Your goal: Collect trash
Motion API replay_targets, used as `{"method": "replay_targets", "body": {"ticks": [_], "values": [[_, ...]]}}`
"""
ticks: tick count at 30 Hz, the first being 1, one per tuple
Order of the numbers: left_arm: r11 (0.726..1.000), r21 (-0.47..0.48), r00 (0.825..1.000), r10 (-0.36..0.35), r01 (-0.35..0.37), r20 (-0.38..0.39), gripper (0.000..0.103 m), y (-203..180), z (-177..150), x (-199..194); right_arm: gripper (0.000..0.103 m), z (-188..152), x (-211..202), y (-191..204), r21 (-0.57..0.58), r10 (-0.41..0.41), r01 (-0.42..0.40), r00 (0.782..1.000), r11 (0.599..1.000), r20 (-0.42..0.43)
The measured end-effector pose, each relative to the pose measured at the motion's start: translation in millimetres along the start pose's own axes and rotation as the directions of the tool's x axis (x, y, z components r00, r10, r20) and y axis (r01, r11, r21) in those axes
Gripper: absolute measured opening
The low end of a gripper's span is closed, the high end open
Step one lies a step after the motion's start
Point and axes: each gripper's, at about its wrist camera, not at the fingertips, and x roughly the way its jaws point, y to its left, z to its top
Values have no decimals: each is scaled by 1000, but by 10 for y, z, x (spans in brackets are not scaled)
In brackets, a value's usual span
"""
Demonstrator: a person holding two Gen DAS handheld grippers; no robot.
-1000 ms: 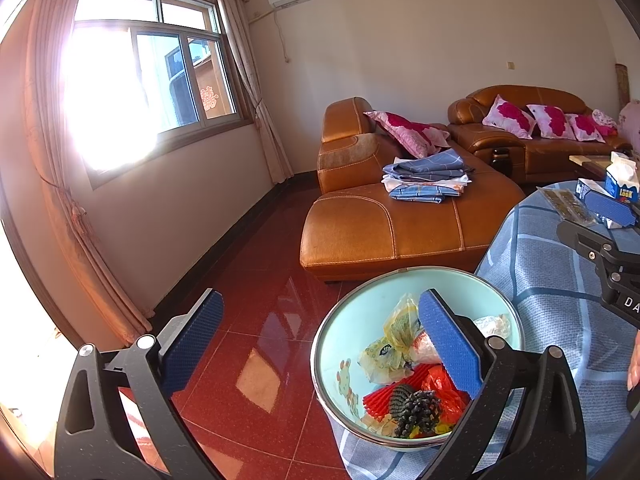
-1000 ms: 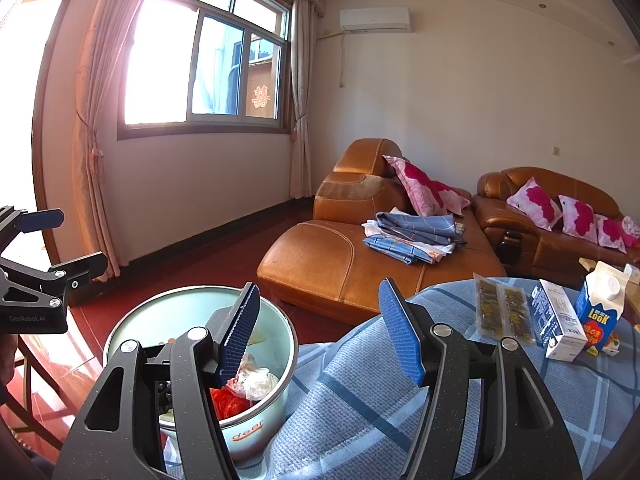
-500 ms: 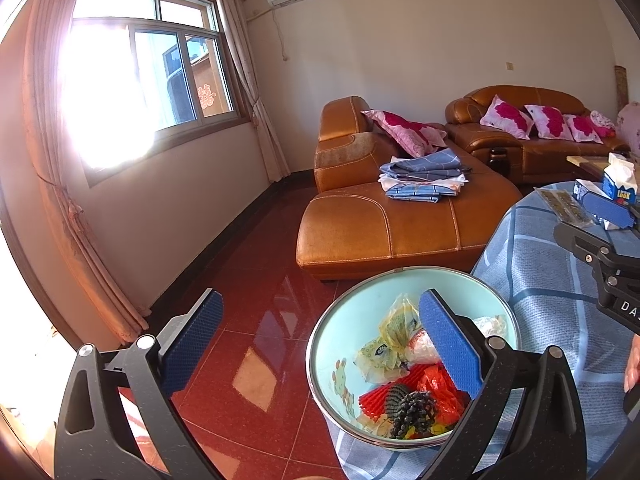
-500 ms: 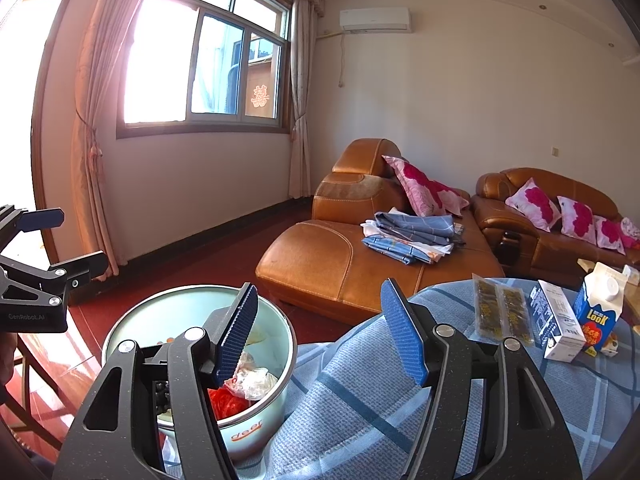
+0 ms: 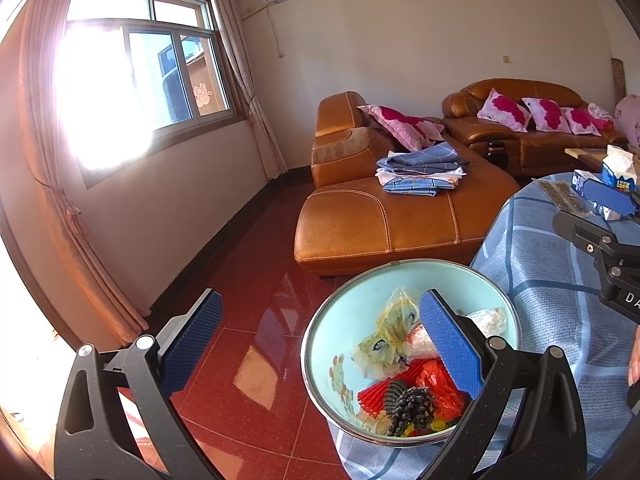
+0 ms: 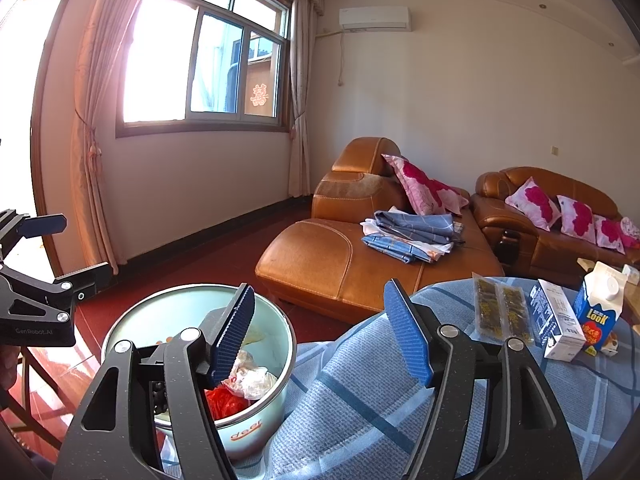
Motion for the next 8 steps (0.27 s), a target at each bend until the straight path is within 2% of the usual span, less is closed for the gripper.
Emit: {"method": "replay_targets", "body": {"ticks": [5, 8], "values": [[1000, -8, 1000, -27, 27, 6, 97, 4, 25, -32, 77, -15, -10, -36, -1, -2, 2, 1000, 1000, 8], [999, -10, 999, -33, 33, 8, 97, 8, 37, -49, 78, -20, -33, -63, 4, -8, 8, 1000, 1000, 18]]}}
